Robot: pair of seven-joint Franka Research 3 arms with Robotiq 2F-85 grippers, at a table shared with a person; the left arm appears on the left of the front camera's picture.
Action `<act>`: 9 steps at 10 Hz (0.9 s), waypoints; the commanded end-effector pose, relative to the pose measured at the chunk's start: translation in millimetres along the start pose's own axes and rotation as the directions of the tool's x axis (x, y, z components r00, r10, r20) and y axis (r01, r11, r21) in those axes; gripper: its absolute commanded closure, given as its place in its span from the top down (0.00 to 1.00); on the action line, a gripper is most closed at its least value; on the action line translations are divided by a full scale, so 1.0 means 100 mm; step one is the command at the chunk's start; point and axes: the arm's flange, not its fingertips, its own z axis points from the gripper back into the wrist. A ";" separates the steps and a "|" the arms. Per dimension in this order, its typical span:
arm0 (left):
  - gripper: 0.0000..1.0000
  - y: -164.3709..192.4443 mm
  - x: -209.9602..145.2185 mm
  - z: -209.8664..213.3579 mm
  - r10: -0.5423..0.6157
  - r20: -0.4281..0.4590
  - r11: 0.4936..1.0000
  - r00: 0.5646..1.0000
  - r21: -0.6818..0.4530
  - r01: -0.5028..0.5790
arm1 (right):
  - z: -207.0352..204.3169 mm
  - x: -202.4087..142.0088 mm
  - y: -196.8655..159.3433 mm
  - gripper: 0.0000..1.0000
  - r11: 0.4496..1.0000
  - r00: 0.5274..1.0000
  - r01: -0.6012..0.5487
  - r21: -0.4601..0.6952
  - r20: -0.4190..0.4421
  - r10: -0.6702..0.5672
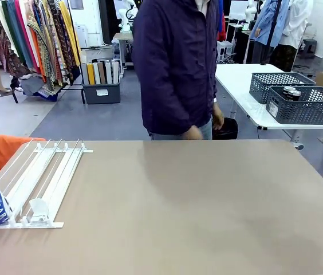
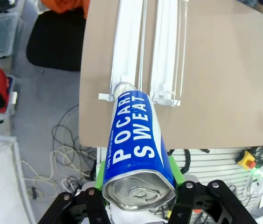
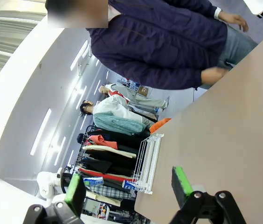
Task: Retrieve and store the cans from the dispenser.
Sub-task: Pick up one can from the Automatic Can Dispenser and place it in the middle of the table.
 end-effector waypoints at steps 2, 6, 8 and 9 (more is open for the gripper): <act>0.00 -0.12 0.02 -0.14 -0.009 -0.056 0.998 0.998 -0.058 0.006 | -0.03 0.04 0.06 1.00 1.000 1.000 0.017 0.019 0.022 -0.017; 0.00 -2.17 0.58 -1.07 -0.363 -0.131 0.924 0.922 -0.178 0.338 | -0.03 0.04 0.06 1.00 1.000 1.000 0.017 0.019 0.022 -0.017; 0.00 -3.05 0.61 -1.76 -0.435 -0.206 0.898 0.877 -0.164 0.407 | -0.03 0.04 0.06 1.00 1.000 1.000 0.017 0.019 0.022 -0.017; 0.00 -3.53 0.55 -2.10 -0.516 -0.225 0.856 0.826 -0.159 0.492 | -0.03 0.04 0.06 1.00 1.000 1.000 0.017 0.019 0.022 -0.017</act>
